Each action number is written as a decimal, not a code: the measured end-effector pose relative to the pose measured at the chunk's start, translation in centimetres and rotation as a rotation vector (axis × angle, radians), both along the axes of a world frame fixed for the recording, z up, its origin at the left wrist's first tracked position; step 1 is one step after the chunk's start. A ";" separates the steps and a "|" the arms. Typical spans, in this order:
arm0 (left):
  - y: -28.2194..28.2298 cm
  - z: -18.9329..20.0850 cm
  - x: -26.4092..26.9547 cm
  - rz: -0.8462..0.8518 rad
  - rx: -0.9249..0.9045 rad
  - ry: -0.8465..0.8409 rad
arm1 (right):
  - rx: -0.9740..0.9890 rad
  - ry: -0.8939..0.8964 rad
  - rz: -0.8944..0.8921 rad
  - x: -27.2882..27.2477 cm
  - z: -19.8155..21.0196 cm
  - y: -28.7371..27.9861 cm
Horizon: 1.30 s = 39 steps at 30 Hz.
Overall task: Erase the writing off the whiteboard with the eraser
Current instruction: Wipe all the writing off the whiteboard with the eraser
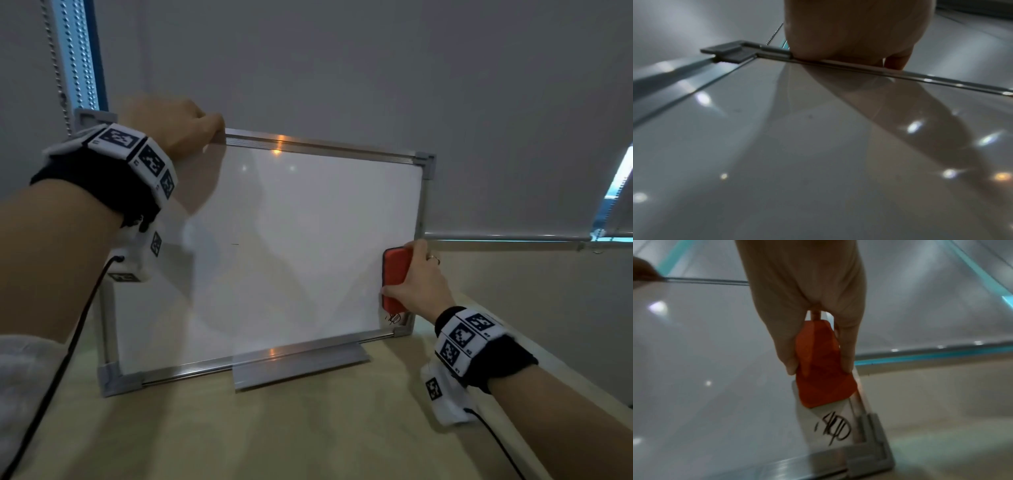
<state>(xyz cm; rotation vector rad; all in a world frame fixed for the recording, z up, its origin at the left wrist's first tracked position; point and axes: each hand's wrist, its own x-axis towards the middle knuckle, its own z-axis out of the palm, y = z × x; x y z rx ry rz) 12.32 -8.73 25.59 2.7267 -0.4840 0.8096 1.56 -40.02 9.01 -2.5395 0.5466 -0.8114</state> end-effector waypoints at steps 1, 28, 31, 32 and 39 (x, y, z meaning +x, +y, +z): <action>0.0 0.0 -0.1 -0.006 -0.011 0.005 | 0.012 0.005 -0.005 -0.2 -0.4 0.0; -0.5 -0.3 1.6 0.008 -0.067 0.020 | 0.221 0.050 0.012 -1.4 -1.8 -0.9; -0.5 -0.4 1.1 0.000 -0.079 0.031 | 0.162 0.088 0.038 -1.4 -1.2 -1.1; -0.5 -0.4 1.1 -0.001 -0.061 0.022 | 0.146 0.063 0.035 -1.2 -0.4 -1.3; -0.5 -0.1 0.6 0.010 -0.056 0.037 | 0.214 -0.001 -0.034 -1.7 -0.2 -1.7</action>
